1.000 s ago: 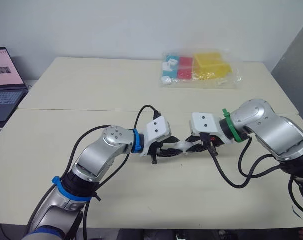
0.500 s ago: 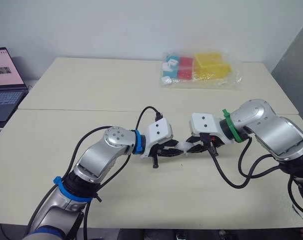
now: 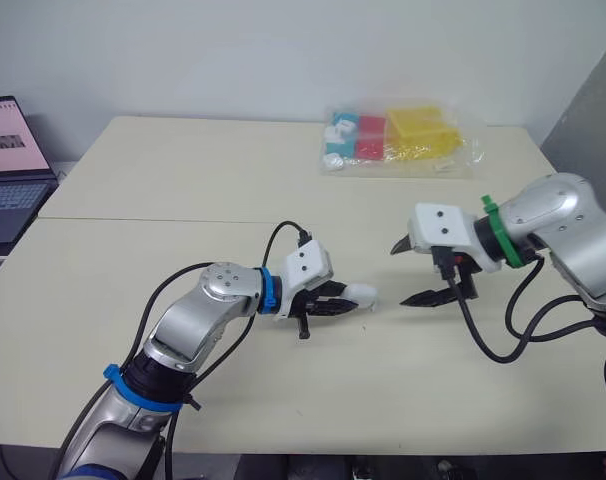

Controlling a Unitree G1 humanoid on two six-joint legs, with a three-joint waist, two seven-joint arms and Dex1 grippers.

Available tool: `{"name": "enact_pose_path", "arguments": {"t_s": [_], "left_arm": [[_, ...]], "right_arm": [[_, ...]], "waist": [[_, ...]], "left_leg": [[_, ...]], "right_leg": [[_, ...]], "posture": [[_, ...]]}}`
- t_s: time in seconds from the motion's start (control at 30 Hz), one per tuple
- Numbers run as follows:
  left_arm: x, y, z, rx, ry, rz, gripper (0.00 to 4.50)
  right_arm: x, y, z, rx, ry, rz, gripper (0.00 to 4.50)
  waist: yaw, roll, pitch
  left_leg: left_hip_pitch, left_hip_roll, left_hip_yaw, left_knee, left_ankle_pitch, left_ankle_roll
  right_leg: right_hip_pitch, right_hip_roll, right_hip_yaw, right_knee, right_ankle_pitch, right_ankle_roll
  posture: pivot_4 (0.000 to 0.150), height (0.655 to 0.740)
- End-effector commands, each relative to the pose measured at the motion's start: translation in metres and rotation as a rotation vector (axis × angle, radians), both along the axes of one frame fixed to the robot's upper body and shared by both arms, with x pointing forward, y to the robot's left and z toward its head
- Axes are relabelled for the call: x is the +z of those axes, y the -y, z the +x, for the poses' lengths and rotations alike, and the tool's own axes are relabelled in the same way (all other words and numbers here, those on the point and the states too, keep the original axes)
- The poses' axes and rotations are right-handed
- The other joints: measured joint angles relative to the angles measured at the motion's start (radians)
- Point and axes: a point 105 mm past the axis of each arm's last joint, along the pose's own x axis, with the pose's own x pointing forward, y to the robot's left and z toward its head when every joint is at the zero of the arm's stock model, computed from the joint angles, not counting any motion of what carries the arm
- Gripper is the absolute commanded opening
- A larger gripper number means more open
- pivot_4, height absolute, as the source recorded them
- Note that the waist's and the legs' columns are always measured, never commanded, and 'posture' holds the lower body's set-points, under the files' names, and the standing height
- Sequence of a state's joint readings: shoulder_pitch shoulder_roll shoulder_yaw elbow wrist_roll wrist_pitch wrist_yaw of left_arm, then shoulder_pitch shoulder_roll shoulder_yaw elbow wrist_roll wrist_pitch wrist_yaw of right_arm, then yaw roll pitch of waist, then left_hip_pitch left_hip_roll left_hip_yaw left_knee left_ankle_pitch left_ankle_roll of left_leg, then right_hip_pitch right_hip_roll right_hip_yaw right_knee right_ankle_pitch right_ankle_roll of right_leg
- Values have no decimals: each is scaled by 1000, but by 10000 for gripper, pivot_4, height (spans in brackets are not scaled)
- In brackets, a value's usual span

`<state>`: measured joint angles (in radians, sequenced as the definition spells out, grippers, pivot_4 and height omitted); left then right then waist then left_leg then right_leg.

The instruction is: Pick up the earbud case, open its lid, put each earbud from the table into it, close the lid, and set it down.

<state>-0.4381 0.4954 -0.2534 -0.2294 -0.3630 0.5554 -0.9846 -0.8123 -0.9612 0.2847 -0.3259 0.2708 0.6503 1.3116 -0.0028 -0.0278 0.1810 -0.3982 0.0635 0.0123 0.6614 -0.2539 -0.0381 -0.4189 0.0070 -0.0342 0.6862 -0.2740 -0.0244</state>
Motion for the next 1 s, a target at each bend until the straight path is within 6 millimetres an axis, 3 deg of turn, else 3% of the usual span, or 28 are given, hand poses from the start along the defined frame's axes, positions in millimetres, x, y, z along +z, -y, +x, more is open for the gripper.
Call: {"name": "enact_pose_path", "arguments": {"t_s": [0.03, 0.17, 0.37, 0.73, 1.0], "left_arm": [[13, -5, -2, 11, 7, -196, 7756], [1, -7, -6, 14, 40, -169, 7756], [12, -3, -6, 23, 25, -262, 7756], [12, -2, -13, -29, 57, -242, 7756], [8, -2, -14, -45, 75, -211, 7756]], "right_arm": [[25, -3, -6, 50, 145, 141, 45000], [20, -15, -20, 73, 153, 215, 45000], [-4, -35, -20, 89, 198, 223, 45000], [-11, -33, 2, 43, 249, 217, 45000], [-9, -34, 6, 42, 261, 225, 45000]], "waist": [[0, 0, 0], [3, 0, 0], [2, 0, 0], [1, 1, 0], [1, 1, 0]], "left_leg": [[0, 0, 0, 0, 0, 0], [0, 0, -1, 1, 0, 0], [1, 0, 0, 2, 0, 0], [1, 0, 0, 1, 1, 0], [1, 0, 0, 2, 1, 0]], "right_leg": [[0, 0, 0, 0, 0, 0], [0, 0, -1, 2, 0, 0], [1, 0, 0, 3, 0, 5], [0, 0, 0, 3, 1, 4], [0, 0, 0, 3, 1, 4]], "posture": [[1500, 7400], [1500, 7400], [1500, 7400], [1500, 7400], [1500, 7400]]}}
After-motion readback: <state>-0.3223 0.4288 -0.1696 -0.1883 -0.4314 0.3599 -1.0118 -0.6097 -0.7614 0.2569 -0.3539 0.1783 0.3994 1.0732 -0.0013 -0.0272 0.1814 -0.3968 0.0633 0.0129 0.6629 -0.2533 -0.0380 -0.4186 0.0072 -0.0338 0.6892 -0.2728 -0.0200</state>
